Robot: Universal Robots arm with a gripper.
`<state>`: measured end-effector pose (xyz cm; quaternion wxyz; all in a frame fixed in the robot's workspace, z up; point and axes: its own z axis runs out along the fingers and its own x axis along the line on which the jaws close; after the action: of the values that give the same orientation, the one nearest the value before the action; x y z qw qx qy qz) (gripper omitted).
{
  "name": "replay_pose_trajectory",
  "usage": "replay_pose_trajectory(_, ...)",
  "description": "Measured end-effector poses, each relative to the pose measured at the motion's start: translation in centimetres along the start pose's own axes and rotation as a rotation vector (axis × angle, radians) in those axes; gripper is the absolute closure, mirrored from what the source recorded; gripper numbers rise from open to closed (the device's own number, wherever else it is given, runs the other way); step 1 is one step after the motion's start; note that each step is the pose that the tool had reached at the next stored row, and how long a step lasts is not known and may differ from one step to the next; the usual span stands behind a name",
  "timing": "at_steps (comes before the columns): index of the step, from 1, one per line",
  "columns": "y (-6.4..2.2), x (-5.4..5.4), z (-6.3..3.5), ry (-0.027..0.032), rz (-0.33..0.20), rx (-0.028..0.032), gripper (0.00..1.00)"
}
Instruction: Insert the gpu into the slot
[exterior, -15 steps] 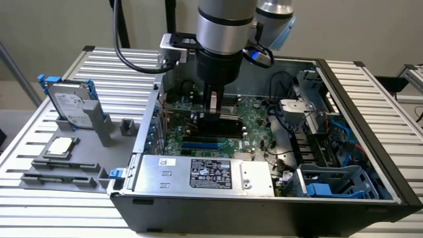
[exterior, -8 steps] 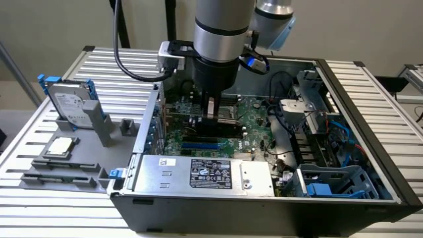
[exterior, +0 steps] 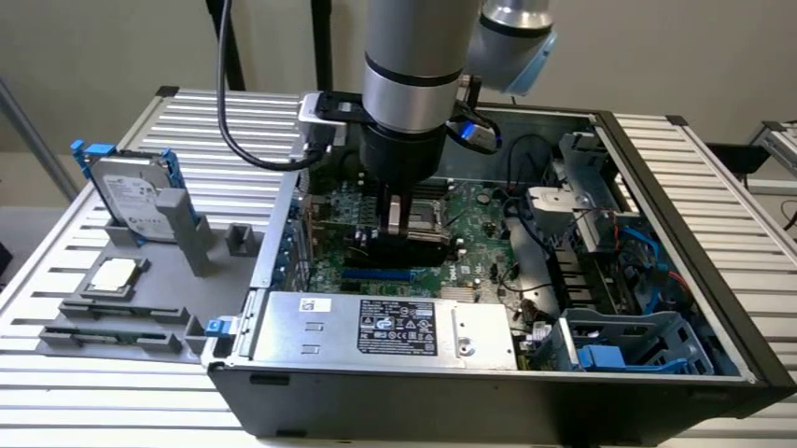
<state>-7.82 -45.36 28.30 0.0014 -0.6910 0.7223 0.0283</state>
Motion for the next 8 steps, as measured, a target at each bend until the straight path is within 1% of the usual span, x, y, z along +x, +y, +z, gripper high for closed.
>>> replay_pose_trajectory(3,-0.01,0.02,0.51,0.0000,0.000,0.0000,0.74)
replay_pose_trajectory(8,-0.01,0.02,0.55,0.0001,0.000,-0.0001,0.74)
